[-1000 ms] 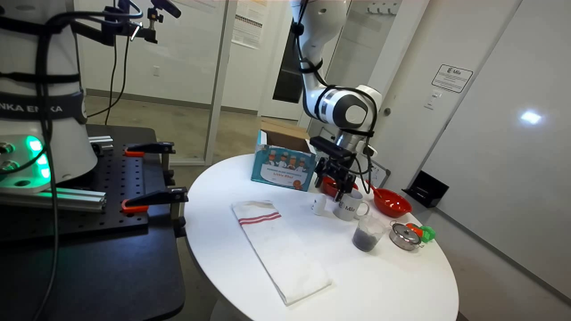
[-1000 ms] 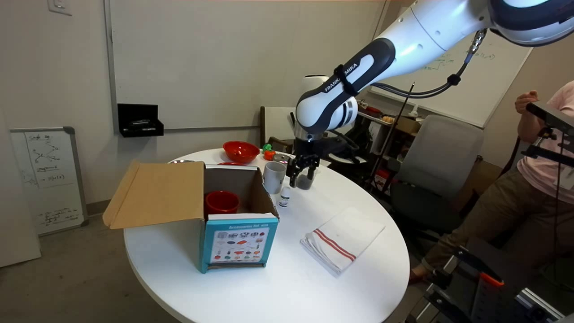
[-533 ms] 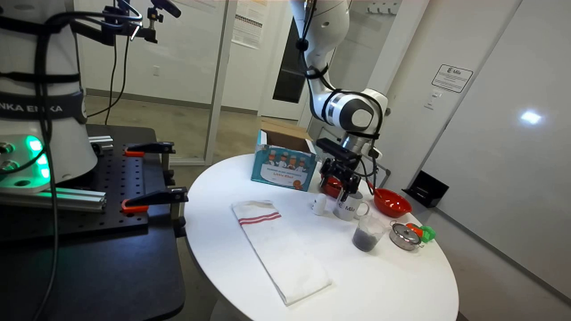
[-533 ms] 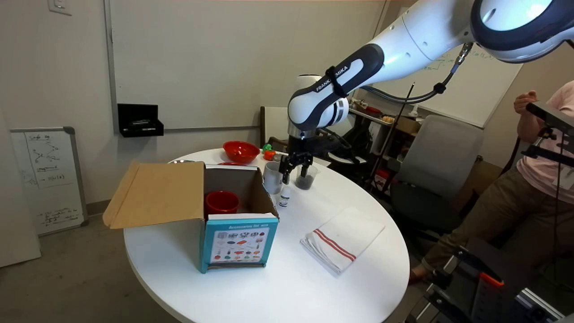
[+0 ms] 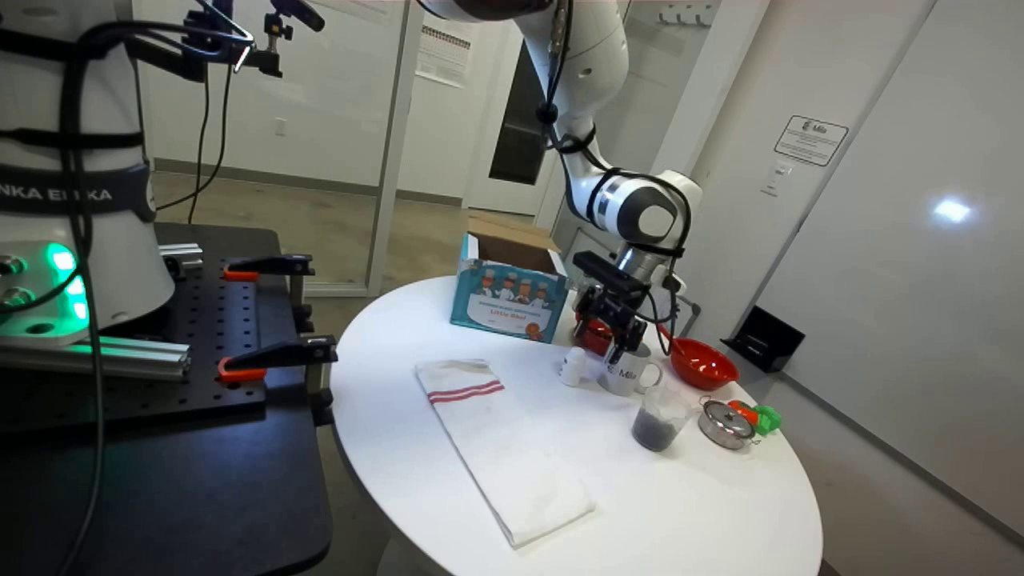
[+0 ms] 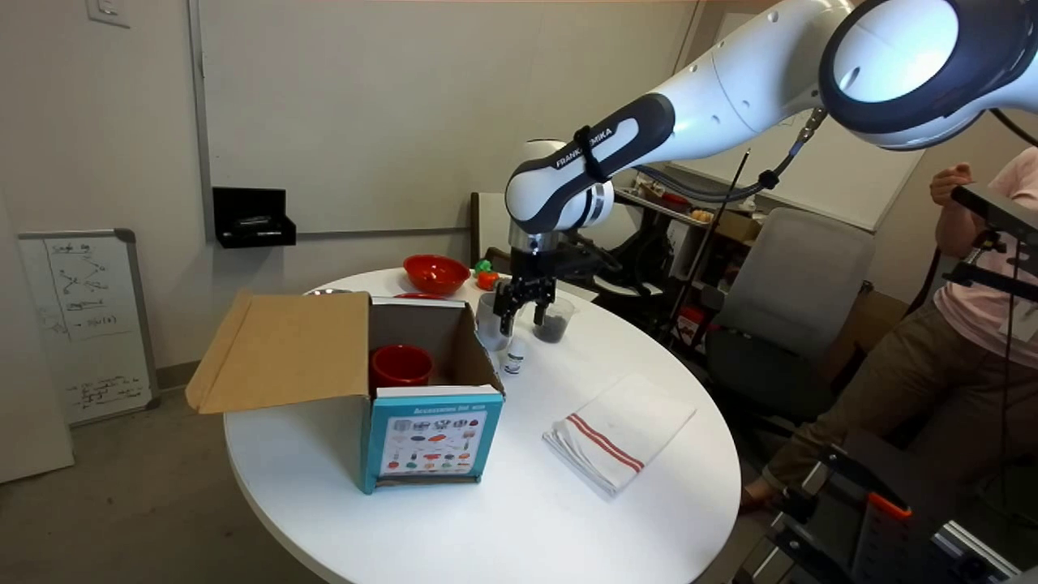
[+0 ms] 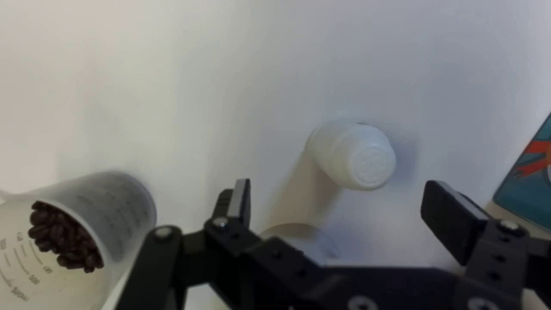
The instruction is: Place the white shaker inside the blue box
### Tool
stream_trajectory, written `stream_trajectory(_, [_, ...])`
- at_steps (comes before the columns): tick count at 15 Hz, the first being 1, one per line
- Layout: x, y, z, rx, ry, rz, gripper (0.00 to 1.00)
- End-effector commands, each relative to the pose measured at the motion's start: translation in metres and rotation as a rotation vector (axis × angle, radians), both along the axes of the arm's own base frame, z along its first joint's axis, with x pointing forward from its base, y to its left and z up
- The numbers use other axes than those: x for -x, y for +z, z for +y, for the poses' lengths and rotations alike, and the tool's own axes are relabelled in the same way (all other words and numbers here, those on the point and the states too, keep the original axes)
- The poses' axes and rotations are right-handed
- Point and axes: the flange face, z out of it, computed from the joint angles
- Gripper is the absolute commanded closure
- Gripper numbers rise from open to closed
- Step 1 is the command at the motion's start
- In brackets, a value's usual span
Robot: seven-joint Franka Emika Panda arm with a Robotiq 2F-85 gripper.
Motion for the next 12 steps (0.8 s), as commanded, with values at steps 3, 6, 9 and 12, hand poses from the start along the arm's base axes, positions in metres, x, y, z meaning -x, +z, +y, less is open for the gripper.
stream_trajectory(3, [-0.007, -0.021, 0.003, -0.040, 0.009, 0.043, 0.00])
stream_trajectory(6, [-0.007, -0.028, 0.003, -0.042, 0.008, 0.050, 0.33])
stream_trajectory(9, [-0.008, -0.031, 0.003, -0.040, 0.008, 0.045, 0.55])
stream_trajectory(12, [-0.008, -0.028, 0.005, -0.043, 0.009, 0.047, 0.79])
